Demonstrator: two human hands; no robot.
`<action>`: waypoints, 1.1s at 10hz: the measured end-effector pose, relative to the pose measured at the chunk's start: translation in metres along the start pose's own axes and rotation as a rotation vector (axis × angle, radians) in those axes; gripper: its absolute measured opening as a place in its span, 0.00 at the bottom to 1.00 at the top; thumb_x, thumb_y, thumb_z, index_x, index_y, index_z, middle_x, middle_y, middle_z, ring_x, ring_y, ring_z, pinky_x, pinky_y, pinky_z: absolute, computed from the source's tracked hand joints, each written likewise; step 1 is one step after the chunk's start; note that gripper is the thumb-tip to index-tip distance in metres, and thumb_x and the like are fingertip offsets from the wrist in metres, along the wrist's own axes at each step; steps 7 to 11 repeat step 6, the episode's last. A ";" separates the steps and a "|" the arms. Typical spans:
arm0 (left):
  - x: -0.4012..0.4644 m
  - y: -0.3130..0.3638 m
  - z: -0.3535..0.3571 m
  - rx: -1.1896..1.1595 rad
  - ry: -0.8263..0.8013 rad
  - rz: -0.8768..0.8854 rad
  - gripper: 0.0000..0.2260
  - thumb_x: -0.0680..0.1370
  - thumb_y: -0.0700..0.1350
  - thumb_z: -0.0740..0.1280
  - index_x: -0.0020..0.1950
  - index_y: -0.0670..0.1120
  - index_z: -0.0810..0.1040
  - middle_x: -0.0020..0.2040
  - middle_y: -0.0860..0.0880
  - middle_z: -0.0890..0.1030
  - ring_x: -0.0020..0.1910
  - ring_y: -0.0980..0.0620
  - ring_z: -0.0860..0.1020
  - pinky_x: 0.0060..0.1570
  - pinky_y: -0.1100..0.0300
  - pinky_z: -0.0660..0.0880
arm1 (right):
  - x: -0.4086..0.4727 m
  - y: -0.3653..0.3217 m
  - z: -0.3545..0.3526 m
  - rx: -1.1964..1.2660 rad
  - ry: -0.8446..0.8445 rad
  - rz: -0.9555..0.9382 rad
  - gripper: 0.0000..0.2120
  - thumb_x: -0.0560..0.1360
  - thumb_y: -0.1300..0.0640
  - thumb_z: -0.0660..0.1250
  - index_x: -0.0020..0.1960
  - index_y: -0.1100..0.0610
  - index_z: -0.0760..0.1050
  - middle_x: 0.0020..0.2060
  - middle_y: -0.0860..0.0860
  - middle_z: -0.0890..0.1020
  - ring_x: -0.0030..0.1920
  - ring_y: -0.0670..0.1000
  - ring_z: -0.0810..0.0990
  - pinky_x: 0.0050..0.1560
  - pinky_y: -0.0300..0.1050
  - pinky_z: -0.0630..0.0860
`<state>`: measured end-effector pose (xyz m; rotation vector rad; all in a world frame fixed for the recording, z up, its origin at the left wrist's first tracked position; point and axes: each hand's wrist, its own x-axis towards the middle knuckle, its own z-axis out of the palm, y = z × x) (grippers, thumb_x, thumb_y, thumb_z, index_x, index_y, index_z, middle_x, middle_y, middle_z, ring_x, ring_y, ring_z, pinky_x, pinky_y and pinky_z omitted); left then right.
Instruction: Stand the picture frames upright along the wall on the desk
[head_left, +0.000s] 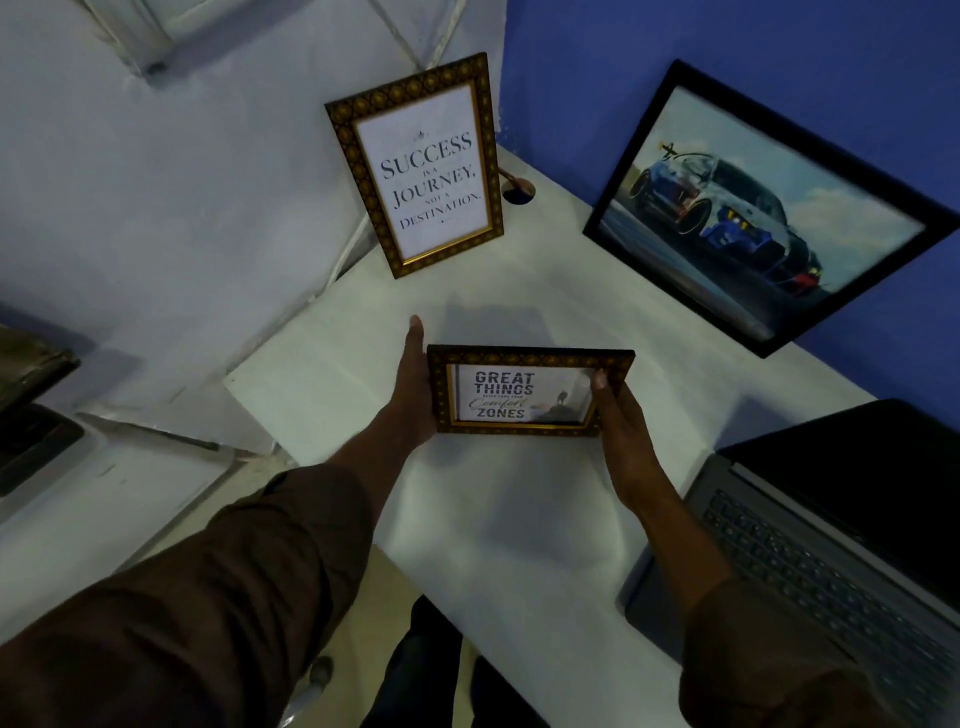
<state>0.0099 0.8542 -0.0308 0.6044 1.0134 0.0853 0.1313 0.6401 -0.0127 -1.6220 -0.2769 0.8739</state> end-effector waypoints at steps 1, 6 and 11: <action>0.000 -0.005 -0.001 -0.032 0.096 0.069 0.41 0.74 0.77 0.49 0.62 0.47 0.83 0.59 0.38 0.85 0.59 0.35 0.84 0.63 0.34 0.76 | 0.000 0.004 -0.004 -0.002 0.012 -0.016 0.21 0.82 0.44 0.60 0.72 0.51 0.72 0.64 0.50 0.82 0.63 0.48 0.82 0.67 0.46 0.76; -0.047 -0.021 0.010 -0.044 0.378 0.370 0.26 0.84 0.62 0.50 0.54 0.46 0.80 0.51 0.48 0.85 0.57 0.48 0.81 0.66 0.52 0.72 | -0.027 -0.007 -0.023 -0.104 0.088 0.015 0.30 0.78 0.38 0.66 0.77 0.42 0.62 0.69 0.50 0.77 0.66 0.48 0.77 0.63 0.45 0.72; -0.047 -0.021 0.010 -0.044 0.378 0.370 0.26 0.84 0.62 0.50 0.54 0.46 0.80 0.51 0.48 0.85 0.57 0.48 0.81 0.66 0.52 0.72 | -0.027 -0.007 -0.023 -0.104 0.088 0.015 0.30 0.78 0.38 0.66 0.77 0.42 0.62 0.69 0.50 0.77 0.66 0.48 0.77 0.63 0.45 0.72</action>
